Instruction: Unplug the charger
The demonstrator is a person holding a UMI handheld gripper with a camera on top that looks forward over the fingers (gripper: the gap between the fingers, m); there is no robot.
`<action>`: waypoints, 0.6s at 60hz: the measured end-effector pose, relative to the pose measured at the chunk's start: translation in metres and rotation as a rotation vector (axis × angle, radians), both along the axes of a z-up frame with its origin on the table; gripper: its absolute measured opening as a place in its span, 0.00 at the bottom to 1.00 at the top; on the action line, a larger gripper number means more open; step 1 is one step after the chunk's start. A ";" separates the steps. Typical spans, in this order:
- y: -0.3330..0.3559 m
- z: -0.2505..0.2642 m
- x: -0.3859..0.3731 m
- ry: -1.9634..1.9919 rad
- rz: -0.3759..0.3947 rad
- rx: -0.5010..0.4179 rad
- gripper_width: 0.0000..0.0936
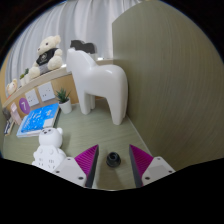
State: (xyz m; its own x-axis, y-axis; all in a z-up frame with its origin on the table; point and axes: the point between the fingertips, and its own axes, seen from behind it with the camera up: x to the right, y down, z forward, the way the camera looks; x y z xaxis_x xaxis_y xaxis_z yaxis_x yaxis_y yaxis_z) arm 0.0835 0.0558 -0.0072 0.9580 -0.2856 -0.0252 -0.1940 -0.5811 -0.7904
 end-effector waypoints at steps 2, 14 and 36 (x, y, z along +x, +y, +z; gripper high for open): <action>0.001 0.015 0.000 -0.018 -0.005 0.018 0.72; -0.013 0.142 -0.048 -0.057 -0.036 0.197 0.87; -0.129 0.222 -0.299 -0.036 0.151 0.327 0.90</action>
State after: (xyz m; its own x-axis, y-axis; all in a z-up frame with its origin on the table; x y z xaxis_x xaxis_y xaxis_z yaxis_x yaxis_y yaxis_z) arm -0.2154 -0.0733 0.2147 0.9908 -0.1228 -0.0573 -0.0938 -0.3162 -0.9440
